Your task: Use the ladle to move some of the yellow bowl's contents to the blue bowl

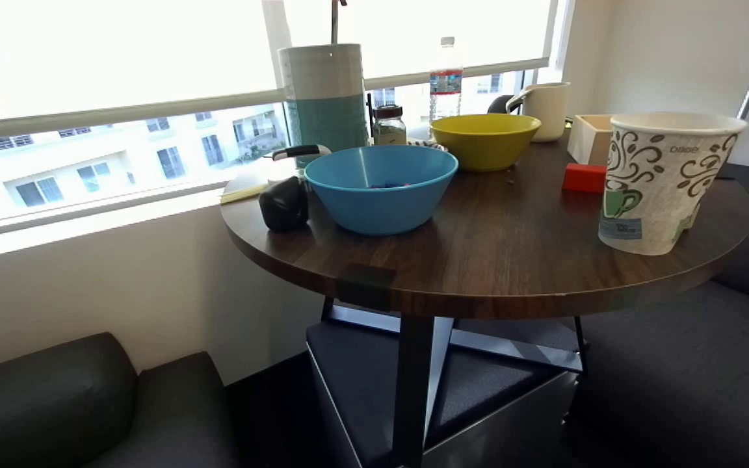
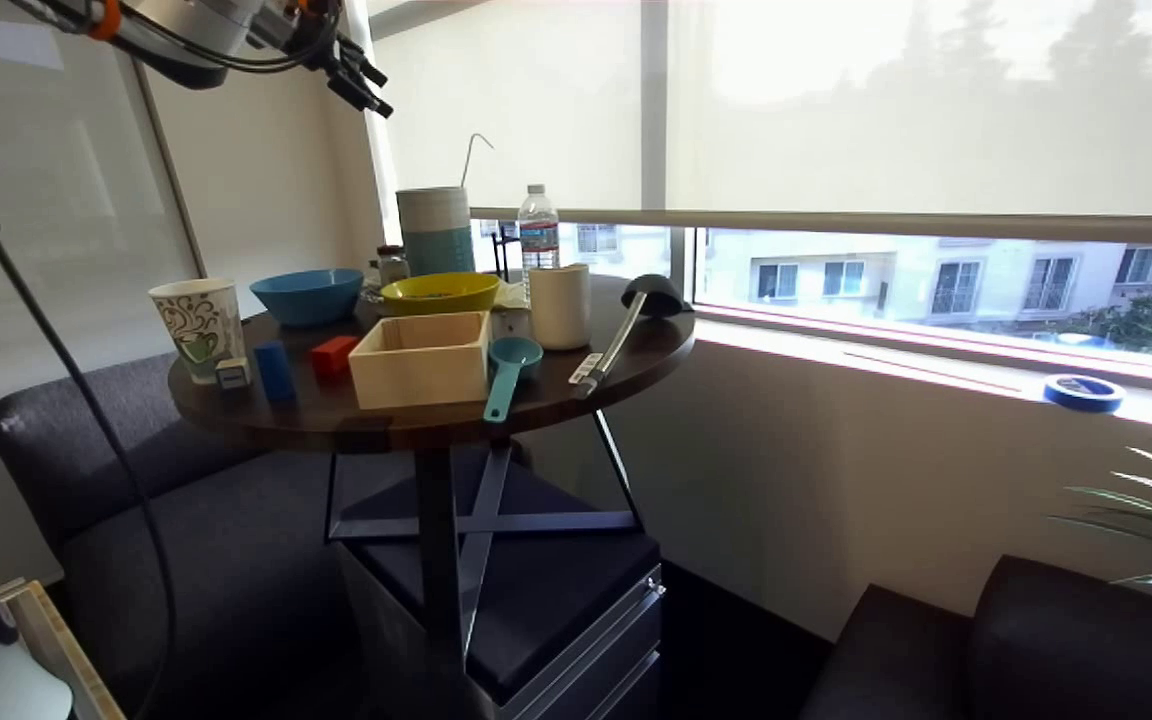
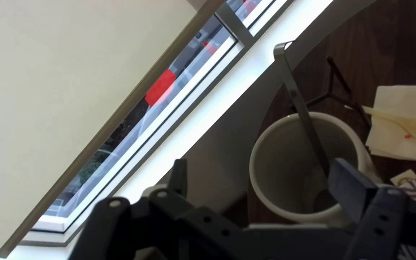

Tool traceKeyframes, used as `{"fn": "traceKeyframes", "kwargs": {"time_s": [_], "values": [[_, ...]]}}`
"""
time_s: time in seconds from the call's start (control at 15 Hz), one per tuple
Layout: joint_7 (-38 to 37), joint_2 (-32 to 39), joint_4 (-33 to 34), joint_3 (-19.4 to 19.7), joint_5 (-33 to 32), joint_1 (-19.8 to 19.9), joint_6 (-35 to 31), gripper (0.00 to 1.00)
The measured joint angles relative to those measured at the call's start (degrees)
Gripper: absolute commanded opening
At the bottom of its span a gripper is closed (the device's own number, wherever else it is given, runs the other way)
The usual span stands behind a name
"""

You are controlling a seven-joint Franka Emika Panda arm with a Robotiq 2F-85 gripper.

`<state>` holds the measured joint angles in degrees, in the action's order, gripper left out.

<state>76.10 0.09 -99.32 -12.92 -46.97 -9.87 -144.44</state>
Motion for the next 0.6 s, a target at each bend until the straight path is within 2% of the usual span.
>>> {"fn": "traceKeyframes", "kwargs": {"time_s": [0.33,0.6], "values": [[4.04,-9.38,-9.70,0.16,18.75,-1.87,-0.44,1.00],[4.24,-16.13,-16.59,0.63,25.73,-3.64,-0.31,1.00]]}}
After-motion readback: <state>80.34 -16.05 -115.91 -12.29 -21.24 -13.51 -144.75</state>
